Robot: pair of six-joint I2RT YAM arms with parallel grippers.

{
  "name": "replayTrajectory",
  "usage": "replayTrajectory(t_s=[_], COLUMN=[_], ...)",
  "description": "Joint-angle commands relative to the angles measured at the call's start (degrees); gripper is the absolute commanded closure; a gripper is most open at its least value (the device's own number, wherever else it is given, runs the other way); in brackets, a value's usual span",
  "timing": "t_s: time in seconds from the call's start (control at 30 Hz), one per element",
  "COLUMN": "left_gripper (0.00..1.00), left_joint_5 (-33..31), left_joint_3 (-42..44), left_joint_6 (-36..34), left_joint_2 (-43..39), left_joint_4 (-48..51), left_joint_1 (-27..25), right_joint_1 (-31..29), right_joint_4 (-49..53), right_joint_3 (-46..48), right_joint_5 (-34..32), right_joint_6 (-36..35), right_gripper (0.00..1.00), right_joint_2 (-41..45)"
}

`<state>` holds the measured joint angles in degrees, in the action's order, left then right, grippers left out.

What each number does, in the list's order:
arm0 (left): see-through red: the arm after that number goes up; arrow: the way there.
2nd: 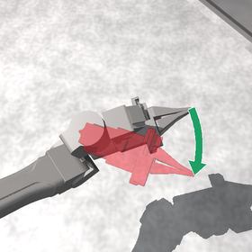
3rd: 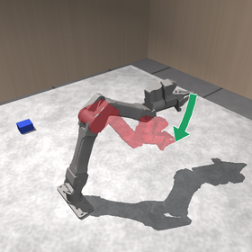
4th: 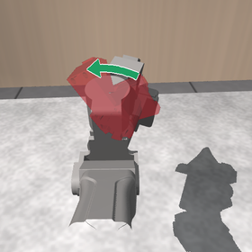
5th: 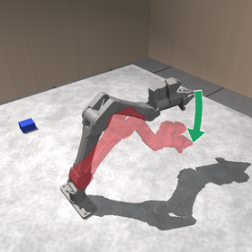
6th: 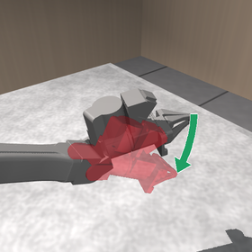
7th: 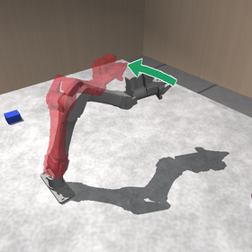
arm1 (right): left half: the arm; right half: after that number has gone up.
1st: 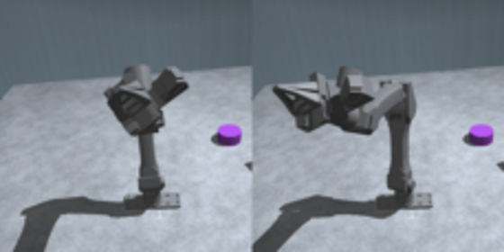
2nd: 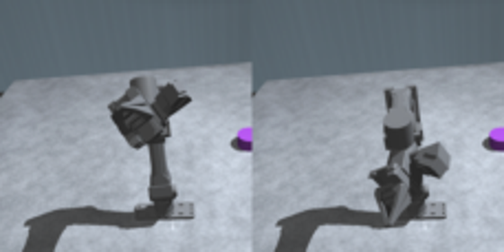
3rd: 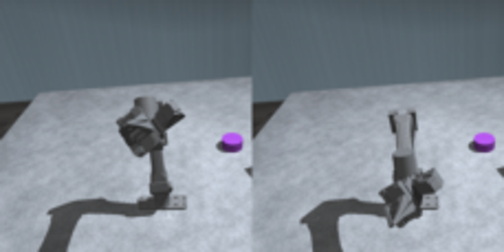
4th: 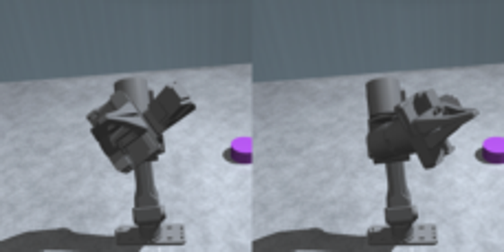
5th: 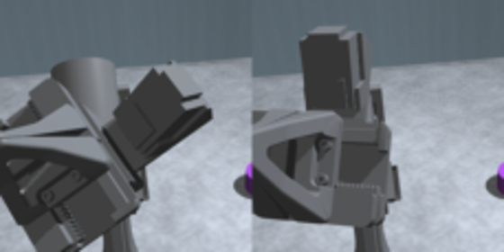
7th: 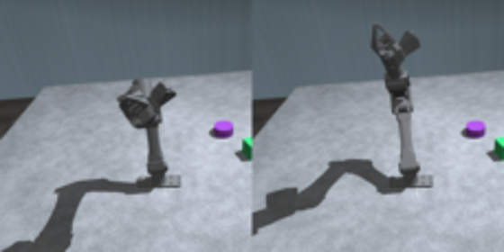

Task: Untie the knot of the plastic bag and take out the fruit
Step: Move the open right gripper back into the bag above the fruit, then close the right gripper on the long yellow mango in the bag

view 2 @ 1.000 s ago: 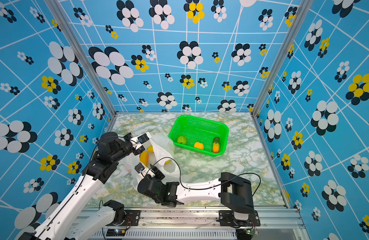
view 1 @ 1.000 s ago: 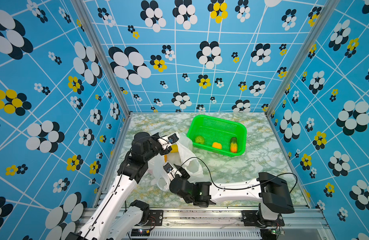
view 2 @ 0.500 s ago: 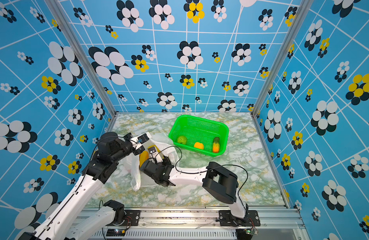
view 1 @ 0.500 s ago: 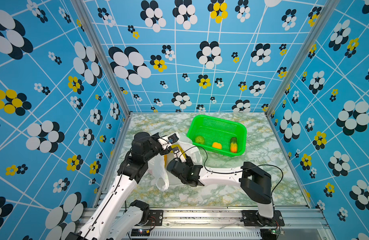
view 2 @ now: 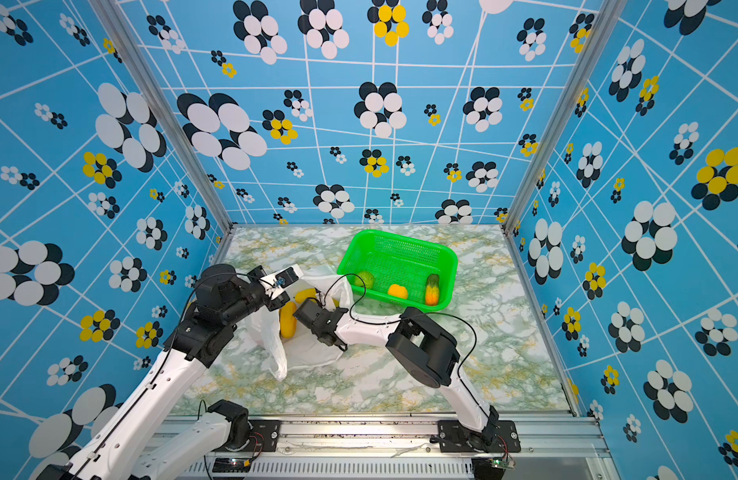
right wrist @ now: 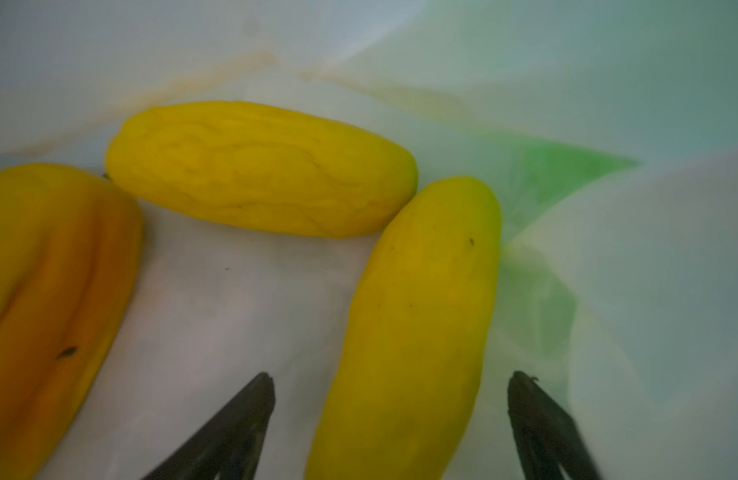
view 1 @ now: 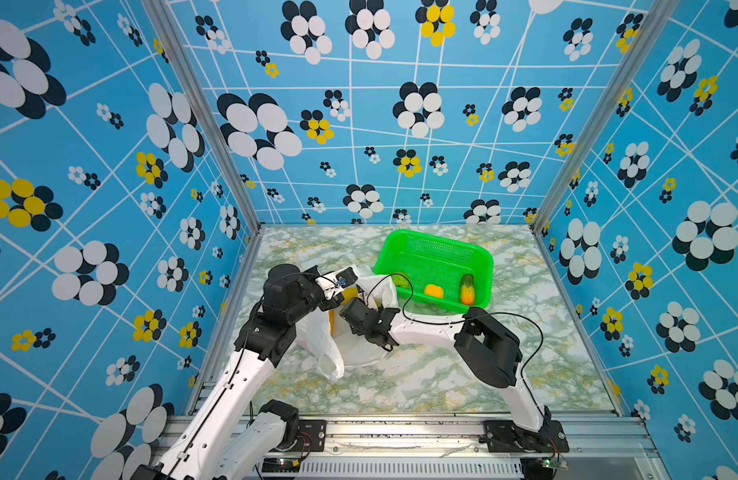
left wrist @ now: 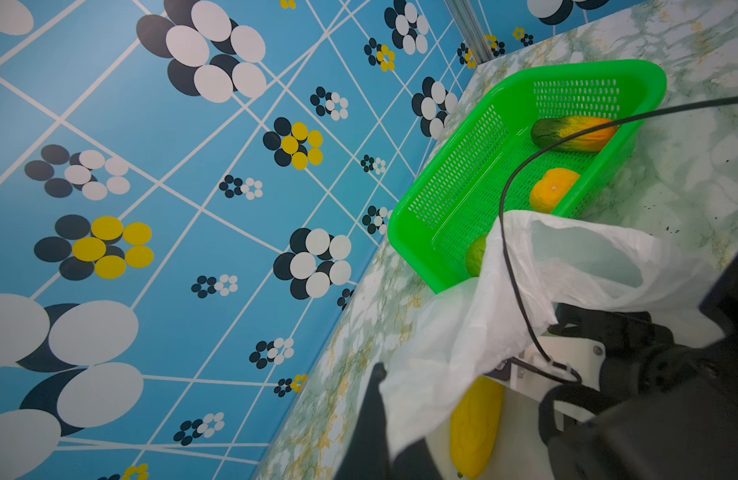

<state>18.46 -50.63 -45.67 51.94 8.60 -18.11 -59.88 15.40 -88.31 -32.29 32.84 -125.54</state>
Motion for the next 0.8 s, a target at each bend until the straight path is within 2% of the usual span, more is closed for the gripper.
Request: replayTrajectory(t_s=[0.0, 0.17, 0.53, 0.77], left_gripper=[1.0, 1.0, 1.0, 1.0], left_joint_5=[0.4, 0.9, 1.4, 1.8], left_joint_3=[0.4, 0.3, 0.3, 0.4], left_joint_6=[0.0, 0.2, 0.5, 0.7], left_joint_2=[-0.9, -0.4, -0.3, -0.3], left_joint_4=[-0.2, -0.3, -0.6, -1.1], left_joint_1=[-0.4, 0.0, 0.3, 0.4], right_joint_1=[2.8, 3.9, 3.8, 3.3], right_joint_4=[5.0, 7.8, 8.6, 7.5], right_joint_3=[-2.8, -8.7, -9.1, -7.6], right_joint_5=[7.5, 8.6, 7.8, 8.8], right_joint_6=[2.8, 1.7, -0.2, -2.3], right_gripper=[0.08, 0.12, 0.5, 0.6], right_joint_2=[-4.7, -8.8, -6.4, -1.8])
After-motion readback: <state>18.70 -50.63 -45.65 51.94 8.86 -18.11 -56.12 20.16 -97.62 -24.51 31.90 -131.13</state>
